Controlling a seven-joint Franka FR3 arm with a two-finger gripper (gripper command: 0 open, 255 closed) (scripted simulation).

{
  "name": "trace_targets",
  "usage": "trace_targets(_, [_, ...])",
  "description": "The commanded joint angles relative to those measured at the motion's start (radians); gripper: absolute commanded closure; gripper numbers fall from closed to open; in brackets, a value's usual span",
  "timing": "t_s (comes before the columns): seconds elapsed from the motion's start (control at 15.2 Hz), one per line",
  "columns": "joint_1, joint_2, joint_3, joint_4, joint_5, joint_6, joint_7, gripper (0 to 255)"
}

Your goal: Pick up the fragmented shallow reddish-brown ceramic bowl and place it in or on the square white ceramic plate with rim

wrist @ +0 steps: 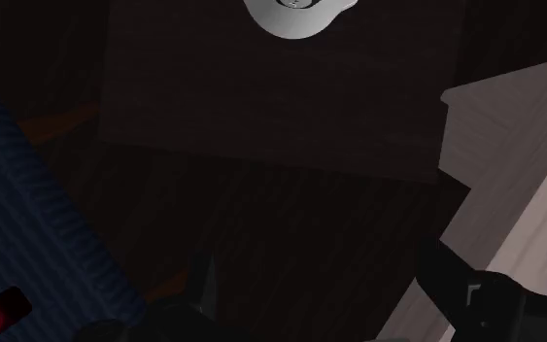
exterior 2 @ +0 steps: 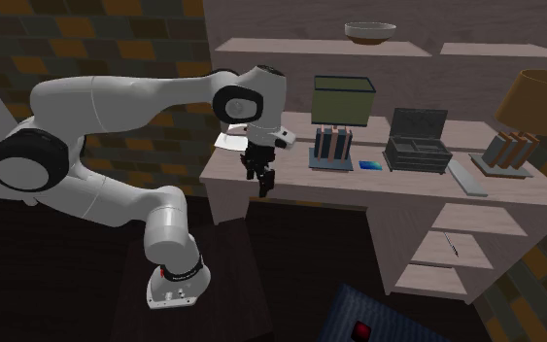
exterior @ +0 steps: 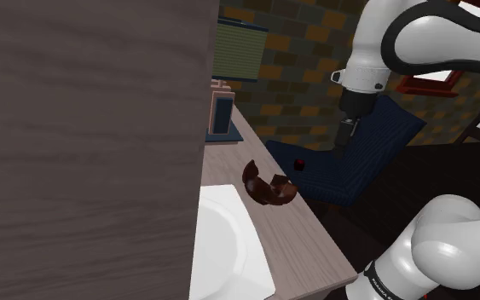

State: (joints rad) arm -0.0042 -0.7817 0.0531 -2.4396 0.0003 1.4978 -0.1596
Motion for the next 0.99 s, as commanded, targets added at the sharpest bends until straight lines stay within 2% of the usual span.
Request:
trace_targets(0.0, [0.0, 0.0, 0.0, 0.0, 0.0, 0.0, 0.0, 0])
trace_targets(0.46, [0.071, -0.038, 0.191, -0.013, 0.086, 0.125, 0.168, 0])
trace_targets(0.92, [0.109, -0.007, 0.4, 0.026, 0.123, 0.259, 0.342, 0])
